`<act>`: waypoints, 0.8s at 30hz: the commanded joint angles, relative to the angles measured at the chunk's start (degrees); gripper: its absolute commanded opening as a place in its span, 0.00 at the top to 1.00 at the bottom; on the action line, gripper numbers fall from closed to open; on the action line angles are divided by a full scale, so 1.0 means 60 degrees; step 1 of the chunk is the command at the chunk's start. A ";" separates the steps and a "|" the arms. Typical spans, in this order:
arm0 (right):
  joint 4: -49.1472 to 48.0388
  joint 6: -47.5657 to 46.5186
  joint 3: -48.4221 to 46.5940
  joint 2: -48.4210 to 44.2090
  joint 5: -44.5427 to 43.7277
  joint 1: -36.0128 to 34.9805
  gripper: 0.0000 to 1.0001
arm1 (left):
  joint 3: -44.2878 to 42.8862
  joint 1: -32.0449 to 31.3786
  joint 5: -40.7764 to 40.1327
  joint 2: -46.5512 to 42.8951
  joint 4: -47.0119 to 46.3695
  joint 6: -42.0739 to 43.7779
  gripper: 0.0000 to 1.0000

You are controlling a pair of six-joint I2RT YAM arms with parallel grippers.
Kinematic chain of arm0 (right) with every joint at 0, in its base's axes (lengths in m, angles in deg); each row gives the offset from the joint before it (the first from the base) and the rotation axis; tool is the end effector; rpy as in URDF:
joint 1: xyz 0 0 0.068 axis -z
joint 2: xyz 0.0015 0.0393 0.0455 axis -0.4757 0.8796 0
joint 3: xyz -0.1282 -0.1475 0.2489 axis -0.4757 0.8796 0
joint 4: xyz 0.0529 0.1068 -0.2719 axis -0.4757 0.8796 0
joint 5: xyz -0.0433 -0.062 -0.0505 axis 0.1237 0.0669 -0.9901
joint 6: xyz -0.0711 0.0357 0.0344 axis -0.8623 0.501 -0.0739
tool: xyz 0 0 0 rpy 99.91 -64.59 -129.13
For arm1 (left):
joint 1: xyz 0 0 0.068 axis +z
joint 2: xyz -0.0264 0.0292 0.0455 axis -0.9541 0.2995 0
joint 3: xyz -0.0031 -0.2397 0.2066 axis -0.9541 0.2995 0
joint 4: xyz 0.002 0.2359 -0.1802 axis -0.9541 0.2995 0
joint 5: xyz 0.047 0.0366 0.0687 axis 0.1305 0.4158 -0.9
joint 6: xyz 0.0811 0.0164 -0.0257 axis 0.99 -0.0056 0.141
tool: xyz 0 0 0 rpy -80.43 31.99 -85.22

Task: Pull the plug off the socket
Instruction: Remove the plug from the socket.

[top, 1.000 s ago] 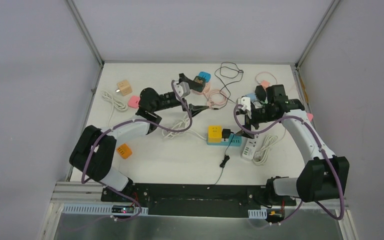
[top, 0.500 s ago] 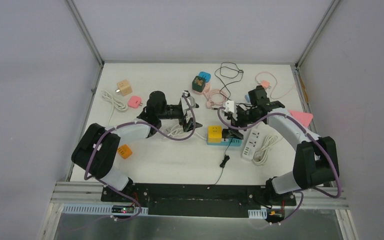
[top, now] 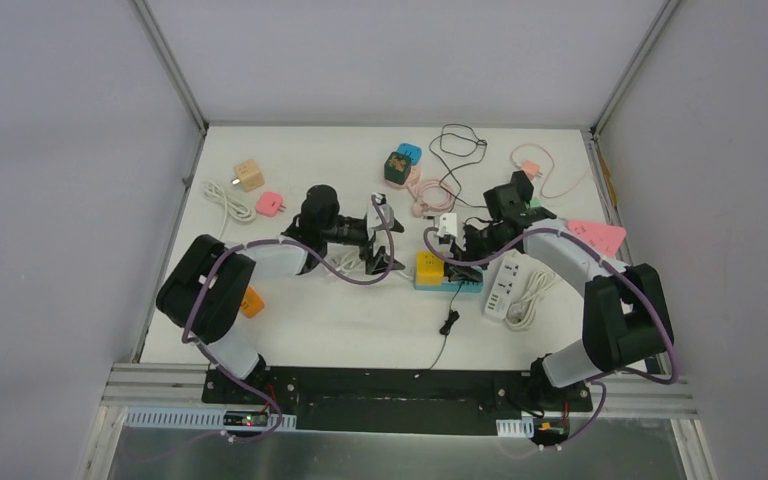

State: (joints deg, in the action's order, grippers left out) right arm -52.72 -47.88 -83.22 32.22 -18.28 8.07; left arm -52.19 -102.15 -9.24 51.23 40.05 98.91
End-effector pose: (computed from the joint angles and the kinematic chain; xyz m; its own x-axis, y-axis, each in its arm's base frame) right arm 0.2828 0.1573 0.2029 0.0948 -0.7113 -0.6965 -0.9946 -0.0374 -0.0972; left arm 0.2911 -0.2429 0.2202 0.0895 0.1044 -0.9905 0.9953 -0.0458 0.0851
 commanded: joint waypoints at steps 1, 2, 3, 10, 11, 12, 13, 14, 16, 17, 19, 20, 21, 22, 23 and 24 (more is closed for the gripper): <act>-0.0350 -0.0116 -0.0090 -0.0011 -0.0152 -0.0182 0.32 | -0.0341 -0.0150 0.0580 0.0267 -0.0730 0.0003 0.01; -0.0370 -0.0089 -0.0108 0.0018 -0.0166 -0.0205 0.34 | -0.0408 -0.0196 0.0580 0.0364 -0.0618 0.0116 0.01; -0.0397 -0.0069 -0.0086 0.0042 -0.0175 -0.0224 0.36 | -0.0488 -0.0260 0.0576 0.0460 -0.0450 0.0235 0.01; -0.0304 -0.0064 -0.0204 0.0282 -0.0299 -0.0439 0.62 | -0.1097 -0.0745 0.0173 0.0858 0.1086 0.1498 0.01; -0.0249 -0.0121 -0.0234 0.0299 -0.0307 -0.0447 0.66 | -0.1166 -0.0805 0.0102 0.0914 0.1325 0.1686 0.01; -0.0222 -0.0135 -0.0250 0.0312 -0.0321 -0.0461 0.70 | -0.1238 -0.0855 0.0073 0.0974 0.1520 0.1843 0.01; -0.0211 -0.0144 -0.0246 0.0302 -0.0335 -0.0455 0.73 | -0.1299 -0.0901 0.0077 0.1038 0.1686 0.1930 0.01; -0.0184 -0.0169 -0.0254 0.0301 -0.0343 -0.0462 0.76 | -0.1337 -0.0955 0.0090 0.1101 0.1710 0.1961 0.01; -0.0160 -0.0178 -0.0277 0.0279 -0.0365 -0.0463 0.83 | -0.1417 -0.1066 0.0156 0.1220 0.1692 0.2010 0.01; -0.0143 -0.0173 -0.0274 0.0282 -0.0371 -0.0463 0.87 | -0.1449 -0.1136 0.0170 0.1272 0.1644 0.2017 0.01; -0.0117 -0.0180 -0.0288 0.0272 -0.0348 -0.0467 0.93 | -0.1505 -0.1282 0.0209 0.1416 0.1488 0.2016 0.01; -0.0109 -0.0170 -0.0288 0.0272 -0.0337 -0.0471 0.96 | -0.1533 -0.1345 0.0185 0.1509 0.1335 0.1954 0.01; -0.0102 -0.0167 -0.0288 0.0272 -0.0312 -0.0464 0.98 | -0.1550 -0.1409 0.0248 0.1632 0.1093 0.1829 0.01; -0.0081 -0.0187 -0.0283 0.0270 -0.0283 -0.0463 1.00 | -0.1552 -0.1456 0.0350 0.1800 0.0740 0.1593 0.02; -0.0069 -0.0205 -0.0275 0.0273 -0.0261 -0.0464 1.00 | -0.1517 -0.1493 0.0377 0.1952 0.0247 0.1225 0.02; -0.0071 -0.0210 -0.0274 0.0265 -0.0244 -0.0456 1.00 | -0.1407 -0.1510 0.0353 0.2076 -0.0395 0.0899 0.03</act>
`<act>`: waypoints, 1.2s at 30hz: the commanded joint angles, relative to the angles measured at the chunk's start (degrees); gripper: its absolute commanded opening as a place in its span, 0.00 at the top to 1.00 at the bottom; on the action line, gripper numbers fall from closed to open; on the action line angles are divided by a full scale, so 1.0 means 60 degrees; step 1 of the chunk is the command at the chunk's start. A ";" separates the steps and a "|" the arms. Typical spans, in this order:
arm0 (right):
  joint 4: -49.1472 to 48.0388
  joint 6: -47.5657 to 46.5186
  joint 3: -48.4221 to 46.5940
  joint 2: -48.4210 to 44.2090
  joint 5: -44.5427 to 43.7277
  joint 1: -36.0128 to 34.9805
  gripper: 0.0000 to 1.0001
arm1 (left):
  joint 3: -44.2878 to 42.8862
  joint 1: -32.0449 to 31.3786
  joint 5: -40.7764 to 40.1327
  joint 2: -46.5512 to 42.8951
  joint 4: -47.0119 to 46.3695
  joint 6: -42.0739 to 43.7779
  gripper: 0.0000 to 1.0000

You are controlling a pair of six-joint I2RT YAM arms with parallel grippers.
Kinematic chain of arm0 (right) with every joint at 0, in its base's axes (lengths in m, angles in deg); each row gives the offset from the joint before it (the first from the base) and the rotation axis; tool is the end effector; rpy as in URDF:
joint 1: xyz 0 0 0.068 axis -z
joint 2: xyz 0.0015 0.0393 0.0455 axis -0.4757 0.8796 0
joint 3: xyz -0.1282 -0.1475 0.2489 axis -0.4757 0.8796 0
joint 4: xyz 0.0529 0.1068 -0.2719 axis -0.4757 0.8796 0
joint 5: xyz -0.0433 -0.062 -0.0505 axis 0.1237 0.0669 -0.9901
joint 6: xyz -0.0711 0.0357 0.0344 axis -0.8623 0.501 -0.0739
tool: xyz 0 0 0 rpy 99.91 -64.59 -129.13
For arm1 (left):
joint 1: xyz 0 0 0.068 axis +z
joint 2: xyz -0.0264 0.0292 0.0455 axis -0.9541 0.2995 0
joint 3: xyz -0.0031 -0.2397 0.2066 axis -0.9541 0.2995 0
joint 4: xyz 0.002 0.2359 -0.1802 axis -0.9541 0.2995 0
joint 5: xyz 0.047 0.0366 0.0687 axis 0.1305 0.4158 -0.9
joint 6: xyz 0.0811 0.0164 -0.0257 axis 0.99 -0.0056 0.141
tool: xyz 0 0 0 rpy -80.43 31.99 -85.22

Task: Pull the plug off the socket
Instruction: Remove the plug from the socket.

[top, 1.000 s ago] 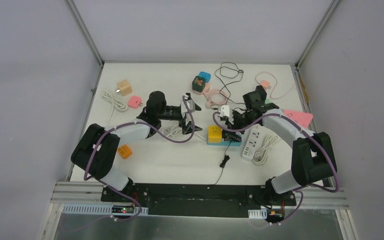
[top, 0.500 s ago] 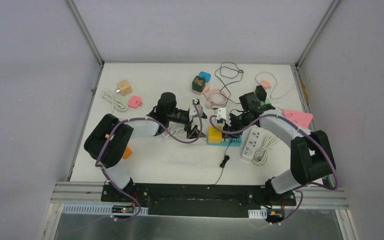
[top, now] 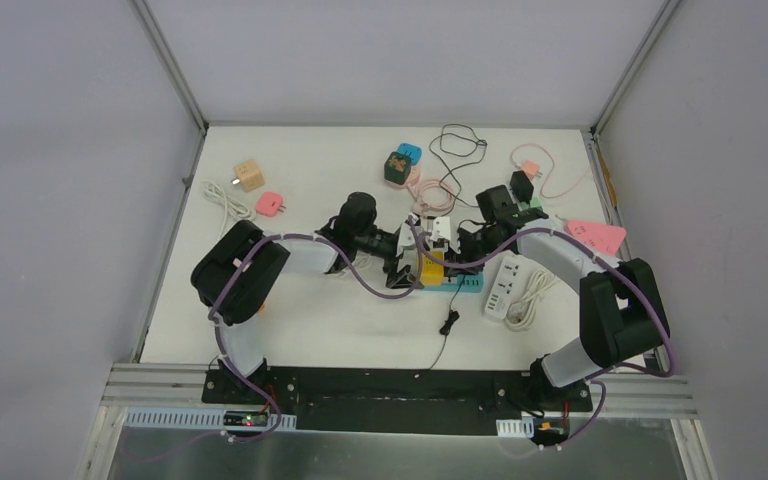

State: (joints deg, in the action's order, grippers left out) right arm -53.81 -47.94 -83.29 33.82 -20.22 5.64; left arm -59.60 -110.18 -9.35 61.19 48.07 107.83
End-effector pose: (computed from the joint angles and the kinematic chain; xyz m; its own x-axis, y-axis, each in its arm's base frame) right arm 0.2818 0.1695 0.1943 0.1204 -0.7300 -0.6728 -0.9924 -0.0711 -0.1006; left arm 0.2850 -0.3047 0.1833 0.1115 0.1718 -0.9788 0.9745 -0.2121 0.0737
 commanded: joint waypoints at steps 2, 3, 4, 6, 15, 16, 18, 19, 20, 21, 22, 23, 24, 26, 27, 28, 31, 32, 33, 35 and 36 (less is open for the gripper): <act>0.0110 -0.0223 -0.0228 -0.0043 0.0131 -0.0058 1.00 | 0.0257 -0.0178 0.0293 0.0627 -0.3161 -0.1181 0.03; 0.0098 -0.0241 -0.0212 -0.0061 0.0140 -0.0059 1.00 | 0.0533 -0.0181 0.0237 0.0757 -0.4027 -0.1541 0.04; 0.0077 -0.0243 -0.0198 -0.0087 0.0154 -0.0051 1.00 | 0.0803 -0.0191 0.0205 0.0907 -0.4906 -0.1968 0.05; 0.0081 -0.0236 -0.0189 -0.0110 0.0170 -0.0055 1.00 | 0.1481 -0.0227 -0.0044 0.1406 -0.6780 -0.2699 0.06; 0.0107 -0.0184 -0.0244 0.0074 0.0149 -0.0044 1.00 | 0.2098 -0.0376 -0.0837 0.1734 -0.8807 -0.2934 0.11; 0.0130 -0.0185 -0.0255 0.0078 0.0143 -0.0051 1.00 | 0.2140 -0.0402 -0.1061 0.1667 -0.8810 -0.2884 0.09; 0.0252 -0.0297 -0.0283 0.0090 0.0142 -0.0044 1.00 | 0.2185 -0.0441 -0.1255 0.1590 -0.8821 -0.2900 0.08; 0.0282 -0.0321 -0.0291 0.0073 0.0129 -0.0044 1.00 | 0.2162 -0.0462 -0.1309 0.1584 -0.8819 -0.3004 0.08; 0.0286 -0.0330 -0.0292 0.0067 0.0114 -0.0048 1.00 | 0.2104 -0.0490 -0.1345 0.1602 -0.8817 -0.3140 0.08; 0.0301 -0.0331 -0.0292 0.0052 0.0102 -0.0044 1.00 | 0.2032 -0.0517 -0.1366 0.1641 -0.8817 -0.3229 0.08; 0.0312 -0.0344 -0.0292 0.0050 0.0098 -0.0044 1.00 | 0.1987 -0.0570 -0.1416 0.1678 -0.8821 -0.3273 0.08; 0.0328 -0.0366 -0.0292 0.0039 0.0098 -0.0046 1.00 | 0.1943 -0.0617 -0.1456 0.1707 -0.8817 -0.3278 0.09; 0.0354 -0.0381 -0.0299 0.0036 0.0111 -0.0044 1.00 | 0.1904 -0.0648 -0.1444 0.1725 -0.8823 -0.3275 0.11; 0.0422 -0.0431 -0.0317 0.0035 0.0140 -0.0022 1.00 | 0.1843 -0.0675 -0.1373 0.1741 -0.8813 -0.3300 0.21; 0.0463 -0.0433 -0.0332 0.0046 0.0162 -0.0010 1.00 | 0.1822 -0.0676 -0.1339 0.1757 -0.8811 -0.3314 0.28; 0.0493 -0.0454 -0.0346 0.0049 0.0188 0.0017 1.00 | 0.1798 -0.0676 -0.1283 0.1779 -0.8813 -0.3318 0.38; 0.0683 -0.0548 -0.0414 0.0061 0.0303 0.0120 1.00 | 0.1745 -0.0676 -0.1072 0.1831 -0.8804 -0.3263 0.67; 0.0825 -0.0651 -0.0441 0.0051 0.0378 0.0149 1.00 | 0.1755 -0.0656 -0.1012 0.1832 -0.8733 -0.3198 0.76; 0.1003 -0.0842 -0.0475 0.0039 0.0464 0.0180 1.00 | 0.1758 -0.0640 -0.0940 0.1790 -0.8523 -0.2984 0.84; 0.1453 -0.1352 -0.0464 -0.0103 0.0659 0.0205 1.00 | 0.1692 -0.0618 -0.0836 0.1606 -0.7744 -0.2628 0.92; 0.1681 -0.1786 -0.0390 -0.0242 0.0807 0.0185 1.00 | 0.1604 -0.0612 -0.0799 0.1487 -0.7167 -0.2434 0.98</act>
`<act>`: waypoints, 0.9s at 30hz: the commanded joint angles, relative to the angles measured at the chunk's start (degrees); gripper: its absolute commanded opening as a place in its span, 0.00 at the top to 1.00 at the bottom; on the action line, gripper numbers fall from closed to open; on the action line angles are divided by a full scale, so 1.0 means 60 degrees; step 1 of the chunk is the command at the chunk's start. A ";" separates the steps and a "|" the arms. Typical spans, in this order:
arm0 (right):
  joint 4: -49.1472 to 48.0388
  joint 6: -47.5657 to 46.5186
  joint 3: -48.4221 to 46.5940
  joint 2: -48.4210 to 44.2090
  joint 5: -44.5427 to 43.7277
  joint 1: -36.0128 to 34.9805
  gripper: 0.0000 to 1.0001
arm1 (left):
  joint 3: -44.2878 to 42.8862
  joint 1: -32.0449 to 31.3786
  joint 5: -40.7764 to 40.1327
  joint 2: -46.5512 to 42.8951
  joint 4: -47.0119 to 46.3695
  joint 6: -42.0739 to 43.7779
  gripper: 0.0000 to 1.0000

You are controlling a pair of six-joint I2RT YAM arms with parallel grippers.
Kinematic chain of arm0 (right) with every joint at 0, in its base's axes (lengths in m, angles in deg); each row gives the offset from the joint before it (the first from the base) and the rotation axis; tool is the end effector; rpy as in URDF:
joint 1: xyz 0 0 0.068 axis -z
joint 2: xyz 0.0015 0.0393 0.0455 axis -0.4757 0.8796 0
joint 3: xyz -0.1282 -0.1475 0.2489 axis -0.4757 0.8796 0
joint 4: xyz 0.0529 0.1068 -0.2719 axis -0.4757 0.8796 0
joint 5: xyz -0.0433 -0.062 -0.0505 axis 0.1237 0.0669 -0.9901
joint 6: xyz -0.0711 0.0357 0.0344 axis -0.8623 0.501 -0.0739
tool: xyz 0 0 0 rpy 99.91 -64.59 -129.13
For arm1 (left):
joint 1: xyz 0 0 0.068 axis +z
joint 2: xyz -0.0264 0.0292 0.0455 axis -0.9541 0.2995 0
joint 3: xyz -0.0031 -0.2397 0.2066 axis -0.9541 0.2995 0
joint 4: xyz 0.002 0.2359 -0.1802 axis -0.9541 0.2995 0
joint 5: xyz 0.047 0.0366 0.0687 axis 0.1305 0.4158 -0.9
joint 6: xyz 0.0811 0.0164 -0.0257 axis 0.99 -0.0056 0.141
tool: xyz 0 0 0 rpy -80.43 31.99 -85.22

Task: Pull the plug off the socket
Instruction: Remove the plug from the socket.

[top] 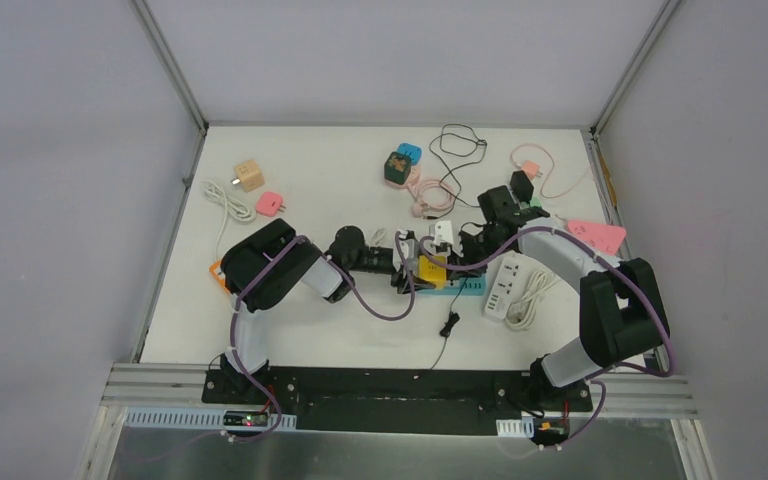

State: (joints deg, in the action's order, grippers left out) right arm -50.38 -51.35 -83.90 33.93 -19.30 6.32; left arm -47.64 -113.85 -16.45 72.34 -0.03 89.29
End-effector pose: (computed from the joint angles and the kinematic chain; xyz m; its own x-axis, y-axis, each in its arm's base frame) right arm 0.2786 0.1651 0.1951 0.1392 -0.7292 -0.6700 -0.9902 -0.1087 -0.0874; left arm 0.2557 -0.3077 0.1393 0.1368 -0.0260 -0.9903 0.9851 -0.1012 0.1388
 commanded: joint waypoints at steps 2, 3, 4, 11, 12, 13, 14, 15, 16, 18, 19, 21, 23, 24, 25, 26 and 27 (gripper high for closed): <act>0.1250 -0.1968 0.0098 -0.0645 0.0878 -0.0049 1.00 | -0.0686 -0.0002 0.0428 -0.0542 0.2106 0.1003 1.00; 0.1279 -0.2285 0.0271 -0.0782 0.0884 -0.0140 1.00 | -0.0834 -0.0003 0.0392 -0.0594 0.2642 0.1142 1.00; 0.1336 -0.2482 0.0342 -0.0832 0.0859 -0.0211 1.00 | -0.0913 -0.0005 0.0387 -0.0644 0.2997 0.1293 1.00; 0.1255 0.0534 -0.1047 0.0294 0.1339 0.0340 1.00 | -0.0889 -0.0001 0.0534 -0.0670 0.3294 0.1775 1.00; 0.1493 0.0595 -0.1201 0.0485 0.1378 0.0455 1.00 | -0.0893 -0.0005 0.0571 -0.0670 0.3322 0.1794 1.00; 0.1587 0.0591 -0.1290 0.0627 0.1369 0.0551 1.00 | -0.0895 -0.0005 0.0594 -0.0665 0.3327 0.1801 1.00; 0.1723 0.0589 -0.1345 0.0745 0.1377 0.0637 1.00 | -0.0903 -0.0005 0.0601 -0.0658 0.3326 0.1802 1.00; 0.1820 0.0530 -0.1378 0.0824 0.1341 0.0675 1.00 | -0.0900 -0.0005 0.0600 -0.0656 0.3346 0.1802 1.00; 0.1937 0.0363 -0.1383 0.0847 0.1225 0.0659 1.00 | -0.0927 -0.0005 0.0599 -0.0643 0.3383 0.1815 1.00; 0.1940 -0.0194 -0.1131 0.0622 0.0907 0.0440 1.00 | -0.0985 -0.0005 0.0564 -0.0637 0.3525 0.1828 1.00; 0.1801 -0.0536 -0.0870 0.0396 0.0603 0.0214 1.00 | -0.1005 -0.0005 0.0525 -0.0627 0.3594 0.1856 1.00; 0.1223 -0.1125 -0.0179 -0.0163 0.0048 -0.0304 1.00 | -0.1024 -0.0002 0.0473 -0.0641 0.3731 0.1949 1.00; 0.0591 -0.1072 0.0259 -0.0537 -0.0102 -0.0633 1.00 | -0.1038 -0.0005 0.0464 -0.0653 0.3823 0.2019 1.00; 0.0536 -0.0827 0.0189 -0.0506 0.0040 -0.0647 1.00 | -0.1039 -0.0005 0.0467 -0.0648 0.3849 0.2086 1.00; 0.0623 -0.0456 -0.0055 -0.0332 0.0196 -0.0595 1.00 | -0.1027 -0.0013 0.0480 -0.0651 0.3865 0.2127 1.00; 0.0901 -0.0144 -0.0352 -0.0091 0.0478 -0.0461 1.00 | -0.1022 -0.0015 0.0502 -0.0642 0.3887 0.2156 1.00; 0.1181 0.0028 -0.0679 0.0203 0.0821 -0.0270 1.00 | -0.1025 -0.0019 0.0523 -0.0652 0.3907 0.2196 1.00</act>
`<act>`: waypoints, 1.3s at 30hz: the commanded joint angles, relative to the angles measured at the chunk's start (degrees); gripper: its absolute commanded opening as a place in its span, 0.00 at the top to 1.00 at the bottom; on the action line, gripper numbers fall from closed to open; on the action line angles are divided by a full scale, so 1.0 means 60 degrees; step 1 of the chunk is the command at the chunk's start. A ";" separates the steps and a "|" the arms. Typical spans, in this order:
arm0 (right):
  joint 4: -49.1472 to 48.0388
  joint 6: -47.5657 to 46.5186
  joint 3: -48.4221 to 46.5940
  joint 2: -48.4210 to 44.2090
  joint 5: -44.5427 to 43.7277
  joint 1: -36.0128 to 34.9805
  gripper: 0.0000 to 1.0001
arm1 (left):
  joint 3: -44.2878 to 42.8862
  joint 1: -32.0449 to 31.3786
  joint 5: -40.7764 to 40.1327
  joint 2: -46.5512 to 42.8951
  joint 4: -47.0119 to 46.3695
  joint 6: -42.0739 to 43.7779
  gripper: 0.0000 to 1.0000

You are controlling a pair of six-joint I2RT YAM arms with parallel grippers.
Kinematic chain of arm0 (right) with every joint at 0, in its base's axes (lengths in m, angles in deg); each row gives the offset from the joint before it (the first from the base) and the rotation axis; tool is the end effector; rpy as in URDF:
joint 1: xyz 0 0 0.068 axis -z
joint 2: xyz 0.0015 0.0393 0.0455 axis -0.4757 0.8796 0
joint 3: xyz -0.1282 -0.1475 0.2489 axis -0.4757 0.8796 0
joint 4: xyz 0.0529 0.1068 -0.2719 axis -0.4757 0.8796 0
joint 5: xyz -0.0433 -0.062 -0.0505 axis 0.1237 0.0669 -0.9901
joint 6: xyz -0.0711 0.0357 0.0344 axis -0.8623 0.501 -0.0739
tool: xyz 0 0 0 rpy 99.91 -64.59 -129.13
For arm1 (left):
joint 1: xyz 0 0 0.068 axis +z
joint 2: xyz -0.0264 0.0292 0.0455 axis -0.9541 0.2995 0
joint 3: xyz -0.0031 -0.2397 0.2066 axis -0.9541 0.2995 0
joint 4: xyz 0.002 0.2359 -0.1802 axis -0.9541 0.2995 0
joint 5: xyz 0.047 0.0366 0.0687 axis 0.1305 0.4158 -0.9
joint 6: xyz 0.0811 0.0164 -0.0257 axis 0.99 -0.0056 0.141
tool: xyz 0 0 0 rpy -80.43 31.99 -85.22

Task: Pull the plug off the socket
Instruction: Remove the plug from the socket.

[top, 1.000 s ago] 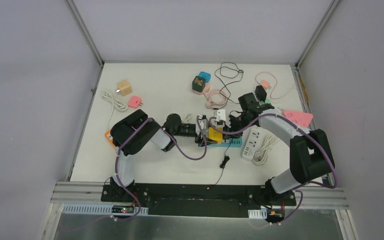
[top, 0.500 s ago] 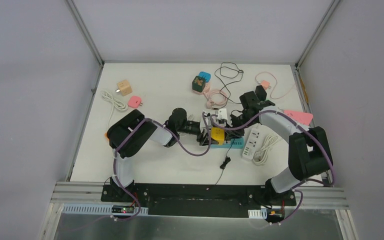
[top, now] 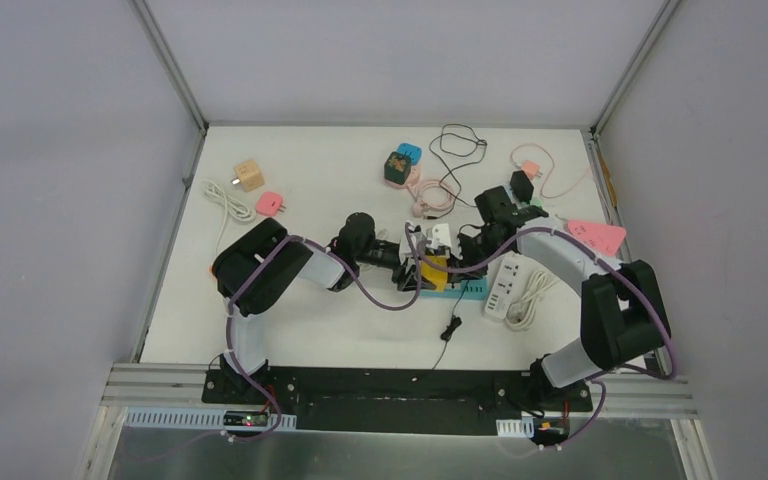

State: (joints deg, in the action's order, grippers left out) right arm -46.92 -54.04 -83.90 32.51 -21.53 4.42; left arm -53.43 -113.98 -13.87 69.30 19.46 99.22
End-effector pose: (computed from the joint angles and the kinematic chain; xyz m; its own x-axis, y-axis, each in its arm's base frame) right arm 0.2655 0.1683 0.1982 0.1895 -0.7505 -0.6331 -0.9812 -0.1690 -0.0934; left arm 0.2676 -0.3220 0.1472 0.1675 0.0626 -0.9839 0.9734 -0.1686 0.1550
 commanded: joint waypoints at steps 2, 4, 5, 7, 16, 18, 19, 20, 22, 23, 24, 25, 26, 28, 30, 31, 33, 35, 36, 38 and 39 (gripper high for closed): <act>0.0957 0.0770 -0.1061 0.0908 0.1811 0.0494 1.00 | -0.0073 -0.0009 0.0110 -0.0120 0.0686 0.0580 1.00; 0.1138 0.0845 -0.1178 0.1212 0.2029 0.0776 1.00 | -0.0082 -0.0013 0.0125 -0.0107 0.0706 0.0602 1.00; 0.1187 0.0839 -0.1196 0.1300 0.2024 0.0836 1.00 | -0.0088 -0.0013 0.0133 -0.0105 0.0719 0.0610 1.00; 0.1246 0.0594 -0.1134 0.1306 0.1812 0.0775 1.00 | -0.0089 -0.0013 0.0140 -0.0105 0.0735 0.0617 1.00; -0.0195 -0.0493 0.0219 0.0399 -0.0410 -0.0934 1.00 | -0.0035 -0.0027 0.0111 -0.0133 0.0668 0.0672 1.00; -0.0117 0.0092 -0.0129 0.0734 -0.0202 -0.0748 1.00 | -0.0009 -0.0027 0.0111 -0.0135 0.0609 0.0661 1.00; -0.0016 0.0329 -0.0321 0.0914 0.0035 -0.0560 1.00 | 0.0007 -0.0027 0.0116 -0.0134 0.0580 0.0660 1.00; 0.0061 0.0540 -0.0479 0.1071 0.0230 -0.0367 1.00 | 0.0011 -0.0027 0.0112 -0.0134 0.0555 0.0648 1.00; 0.0232 0.0925 -0.0715 0.1321 0.0545 -0.0018 1.00 | 0.0032 -0.0027 0.0122 -0.0134 0.0532 0.0658 1.00; 0.0357 0.0995 -0.0818 0.1423 0.0717 0.0127 1.00 | 0.0038 -0.0027 0.0129 -0.0134 0.0525 0.0659 1.00; 0.0520 0.0991 -0.0900 0.1482 0.0888 0.0253 1.00 | 0.0031 -0.0027 0.0126 -0.0138 0.0537 0.0668 1.00; 0.0672 0.0916 -0.0941 0.1489 0.1073 0.0326 1.00 | 0.0036 -0.0027 0.0138 -0.0140 0.0555 0.0690 1.00; 0.0758 0.0842 -0.0950 0.1443 0.1242 0.0357 1.00 | 0.0026 -0.0027 0.0140 -0.0146 0.0605 0.0711 1.00; 0.1056 0.0456 -0.0937 0.1266 0.1497 0.0328 1.00 | 0.0010 -0.0018 0.0126 -0.0184 0.0786 0.0853 1.00; 0.1420 -0.0300 -0.0745 0.0941 0.1606 0.0101 1.00 | -0.0011 -0.0027 0.0130 -0.0197 0.0952 0.0956 1.00; 0.1185 -0.0343 -0.0558 0.0731 0.1362 -0.0078 1.00 | -0.0015 -0.0027 0.0137 -0.0193 0.0975 0.0975 1.00; 0.0537 0.0286 -0.0431 0.0546 0.1055 -0.0192 1.00 | -0.0008 -0.0027 0.0140 -0.0183 0.0984 0.0997 1.00; 0.0693 0.1161 -0.0932 0.0871 0.1273 0.0030 1.00 | -0.0019 -0.0027 0.0142 -0.0180 0.1004 0.1023 1.00; 0.1093 0.1336 -0.1306 0.1158 0.1531 0.0204 1.00 | -0.0030 -0.0027 0.0150 -0.0184 0.1020 0.1051 1.00; 0.1999 0.0889 -0.1781 0.1601 0.1679 0.0402 1.00 | -0.0056 -0.0027 0.0162 -0.0159 0.1053 0.1057 1.00; 0.2040 0.0727 -0.1725 0.1638 0.1426 0.0377 1.00 | -0.0059 -0.0040 0.0167 -0.0167 0.1070 0.1070 1.00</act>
State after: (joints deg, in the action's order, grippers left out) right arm -42.51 -49.51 -90.35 39.66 -17.84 6.39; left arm -53.37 -113.15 -13.50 68.56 21.60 103.00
